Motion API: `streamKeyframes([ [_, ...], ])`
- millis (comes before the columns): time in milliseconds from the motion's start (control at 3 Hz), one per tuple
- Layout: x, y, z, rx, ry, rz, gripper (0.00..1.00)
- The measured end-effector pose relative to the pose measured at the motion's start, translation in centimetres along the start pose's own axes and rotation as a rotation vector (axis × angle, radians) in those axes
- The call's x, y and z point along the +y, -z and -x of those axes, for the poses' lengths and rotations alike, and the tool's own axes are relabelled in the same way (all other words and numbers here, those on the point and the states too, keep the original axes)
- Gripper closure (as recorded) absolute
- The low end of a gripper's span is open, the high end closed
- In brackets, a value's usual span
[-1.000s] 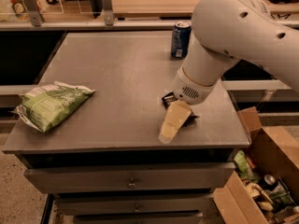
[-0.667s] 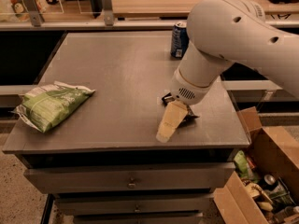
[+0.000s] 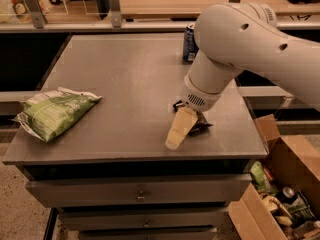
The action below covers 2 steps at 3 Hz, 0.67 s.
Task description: Move rxbar chocolate near pepsi can
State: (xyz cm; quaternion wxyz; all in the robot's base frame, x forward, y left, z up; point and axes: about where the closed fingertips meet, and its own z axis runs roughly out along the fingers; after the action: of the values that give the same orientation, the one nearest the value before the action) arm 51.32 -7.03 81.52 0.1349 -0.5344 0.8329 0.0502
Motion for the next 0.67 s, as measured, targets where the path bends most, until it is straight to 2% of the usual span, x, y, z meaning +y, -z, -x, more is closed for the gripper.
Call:
streamKeyframes([
  [667,-1.58,-0.43,-1.19,0.024,-0.092,-0.012,0.3],
])
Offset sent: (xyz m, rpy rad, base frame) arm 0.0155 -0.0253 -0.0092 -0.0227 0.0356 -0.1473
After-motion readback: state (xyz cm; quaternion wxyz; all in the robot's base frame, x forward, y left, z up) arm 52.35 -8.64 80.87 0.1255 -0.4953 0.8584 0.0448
